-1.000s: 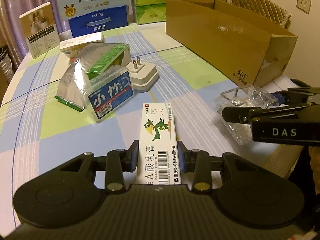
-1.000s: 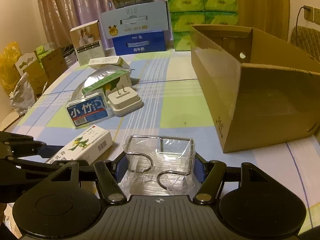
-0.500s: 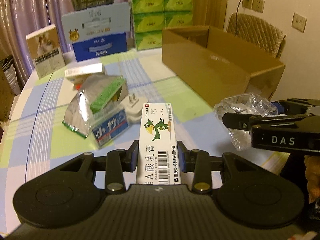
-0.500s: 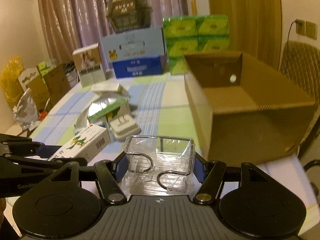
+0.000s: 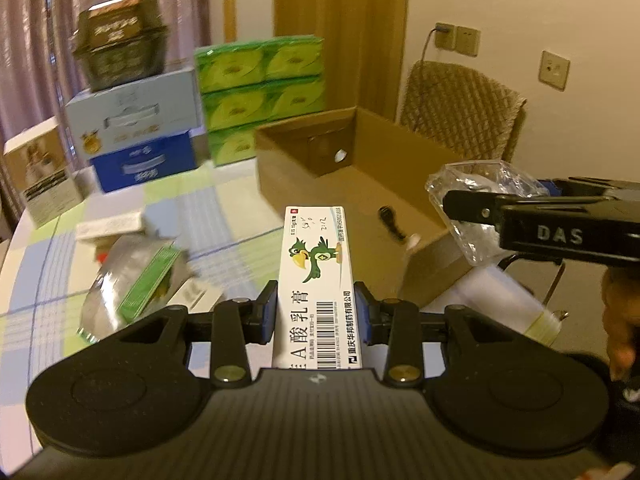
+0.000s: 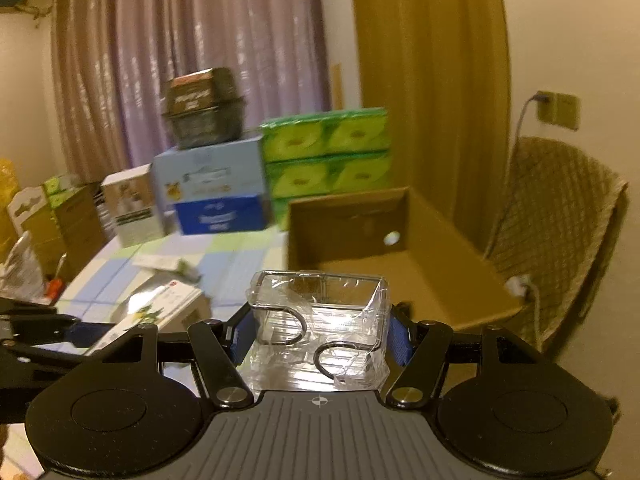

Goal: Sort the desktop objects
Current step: 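Carry the ointment box with the left tool while the right tool carries the holder to the cardboard box, then open the left tool over the box while the right tool releases the holder inside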

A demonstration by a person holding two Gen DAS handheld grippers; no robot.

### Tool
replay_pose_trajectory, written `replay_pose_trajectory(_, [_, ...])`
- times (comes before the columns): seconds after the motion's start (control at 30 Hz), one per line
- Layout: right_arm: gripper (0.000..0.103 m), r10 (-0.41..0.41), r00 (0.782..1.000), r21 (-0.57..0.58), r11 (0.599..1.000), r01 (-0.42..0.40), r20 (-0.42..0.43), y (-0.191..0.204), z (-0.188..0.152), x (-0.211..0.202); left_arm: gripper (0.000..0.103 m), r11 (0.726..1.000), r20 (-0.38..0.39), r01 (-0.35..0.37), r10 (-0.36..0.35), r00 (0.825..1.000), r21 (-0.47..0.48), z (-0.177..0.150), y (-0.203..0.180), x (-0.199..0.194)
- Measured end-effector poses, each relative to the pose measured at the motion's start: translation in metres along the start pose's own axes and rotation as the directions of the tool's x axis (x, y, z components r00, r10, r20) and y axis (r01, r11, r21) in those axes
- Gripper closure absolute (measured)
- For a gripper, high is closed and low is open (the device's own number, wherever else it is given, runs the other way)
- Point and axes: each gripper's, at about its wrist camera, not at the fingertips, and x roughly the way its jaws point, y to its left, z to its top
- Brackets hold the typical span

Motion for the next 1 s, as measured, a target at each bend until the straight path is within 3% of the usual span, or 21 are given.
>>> replay_pose_trajectory(0.43, [0.04, -0.041, 0.997, 0.008, 0.999, 0.041, -0.067, -0.065, 0.024, 0.048, 0.07, 0.998, -0.004, 0.054, -0.054, 0.999, 0.011, 0.053, -0.033, 0.054])
replay_pose_trajectory(1.0, [0.04, -0.064, 0.993, 0.056, 0.996, 0.07, -0.101, -0.101, 0.032, 0.085, 0.07, 0.997, -0.035, 0.074, -0.075, 0.997, -0.017, 0.082, -0.044, 0.108])
